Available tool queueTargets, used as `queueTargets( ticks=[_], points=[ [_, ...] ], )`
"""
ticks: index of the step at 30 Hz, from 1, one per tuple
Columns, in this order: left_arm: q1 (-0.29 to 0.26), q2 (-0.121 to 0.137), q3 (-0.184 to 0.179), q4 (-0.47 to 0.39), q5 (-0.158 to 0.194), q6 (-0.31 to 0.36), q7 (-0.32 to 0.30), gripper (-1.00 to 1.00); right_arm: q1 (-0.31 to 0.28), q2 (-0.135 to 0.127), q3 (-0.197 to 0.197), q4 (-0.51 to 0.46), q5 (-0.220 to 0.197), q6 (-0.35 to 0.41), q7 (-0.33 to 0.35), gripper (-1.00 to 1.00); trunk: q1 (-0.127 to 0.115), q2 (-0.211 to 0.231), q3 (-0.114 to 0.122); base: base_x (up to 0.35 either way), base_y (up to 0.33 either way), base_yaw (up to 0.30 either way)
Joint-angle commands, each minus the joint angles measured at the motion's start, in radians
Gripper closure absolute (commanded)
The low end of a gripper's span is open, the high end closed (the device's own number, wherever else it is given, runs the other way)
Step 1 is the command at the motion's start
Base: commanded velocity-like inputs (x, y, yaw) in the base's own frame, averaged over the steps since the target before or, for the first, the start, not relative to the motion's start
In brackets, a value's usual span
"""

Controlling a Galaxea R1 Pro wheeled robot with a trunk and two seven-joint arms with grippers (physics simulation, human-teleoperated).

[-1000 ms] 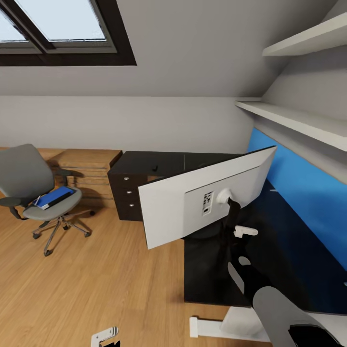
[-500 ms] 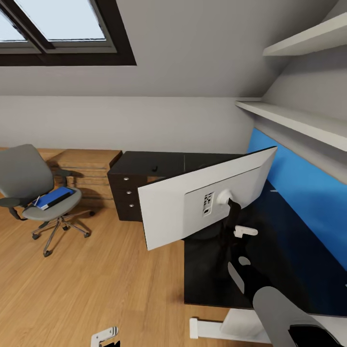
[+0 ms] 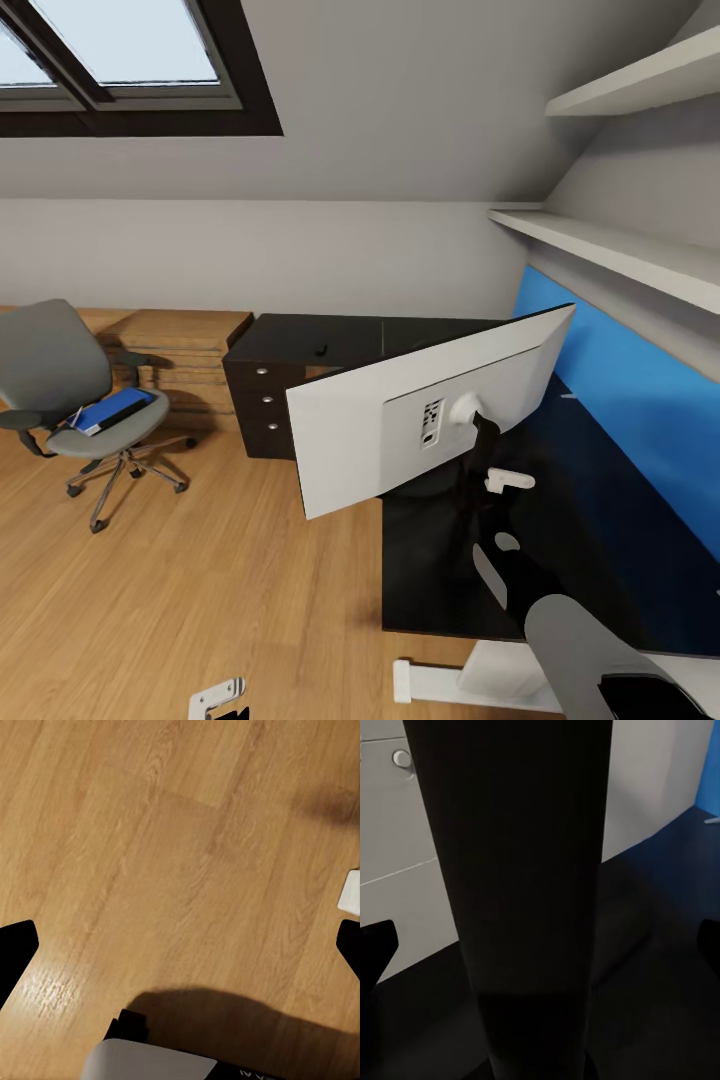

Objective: In the bedroom, organize the workspace by keeping the computer under the desk, ensuring the monitor is on the desk, placing the keyboard on the desk next to the monitor, placing the mouse on the desk next to the keyboard, moving the folder from the swivel chair onto the desk next to the mouse, stacking the notebook on top of the folder with the pen on top of the notebook, and positioning the swivel chair next to the desk.

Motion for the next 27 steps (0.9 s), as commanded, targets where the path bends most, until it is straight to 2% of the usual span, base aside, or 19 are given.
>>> queueTargets(
  ticks=[1, 18, 27],
  points=[
    [-0.001, 0.000, -0.003, 0.000, 0.005, -0.003, 0.004, -1.00, -0.001, 0.000, 0.000, 0.001, -0.006, -0.004, 0.001, -1.00, 0.000, -0.001, -0.001, 0.000, 0.000, 0.000],
    [-0.001, 0.000, -0.003, 0.000, 0.005, -0.003, 0.004, -1.00, -0.001, 0.000, 0.001, 0.001, -0.005, -0.004, 0.001, -1.00, 0.000, -0.001, -0.001, 0.005, 0.000, 0.000],
    [-0.001, 0.000, -0.003, 0.000, 0.005, -0.003, 0.005, -1.00, -0.001, 0.000, 0.000, 0.002, 0.020, -0.004, 0.001, -1.00, 0.000, -0.001, -0.001, 0.081, 0.000, 0.000]
  ],
)
